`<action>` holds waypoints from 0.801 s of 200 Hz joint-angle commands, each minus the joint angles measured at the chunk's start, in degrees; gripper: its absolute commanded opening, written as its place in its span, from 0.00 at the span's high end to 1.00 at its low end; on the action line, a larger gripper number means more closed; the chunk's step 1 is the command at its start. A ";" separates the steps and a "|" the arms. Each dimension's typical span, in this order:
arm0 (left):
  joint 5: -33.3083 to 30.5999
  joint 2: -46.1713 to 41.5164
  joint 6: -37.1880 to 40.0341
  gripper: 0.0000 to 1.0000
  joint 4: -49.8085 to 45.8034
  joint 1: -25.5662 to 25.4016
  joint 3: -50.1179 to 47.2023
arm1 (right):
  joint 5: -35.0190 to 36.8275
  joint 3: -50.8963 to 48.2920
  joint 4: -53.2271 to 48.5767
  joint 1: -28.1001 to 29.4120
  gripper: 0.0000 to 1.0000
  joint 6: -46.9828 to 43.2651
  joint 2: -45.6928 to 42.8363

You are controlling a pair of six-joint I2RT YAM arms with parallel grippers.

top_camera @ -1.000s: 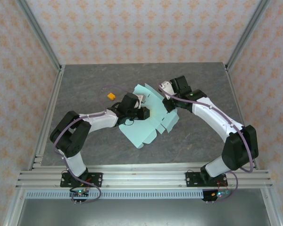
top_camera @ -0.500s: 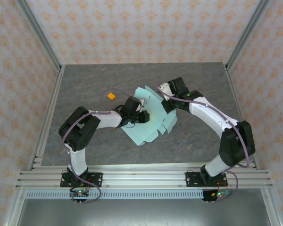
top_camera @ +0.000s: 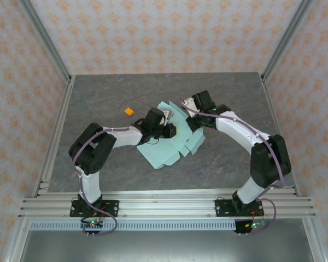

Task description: Fold the paper box

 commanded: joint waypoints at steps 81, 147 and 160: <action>-1.82 0.46 2.11 0.90 -2.21 -0.01 -1.89 | 1.61 -0.55 0.56 -0.82 1.00 0.49 0.16; -1.08 5.77 1.05 0.91 0.86 -0.03 -1.54 | 0.02 -0.66 0.92 -0.83 1.00 0.94 0.13; -1.28 6.71 0.54 0.91 2.01 -0.03 -1.78 | -0.55 -0.77 0.92 -0.77 1.00 1.25 0.08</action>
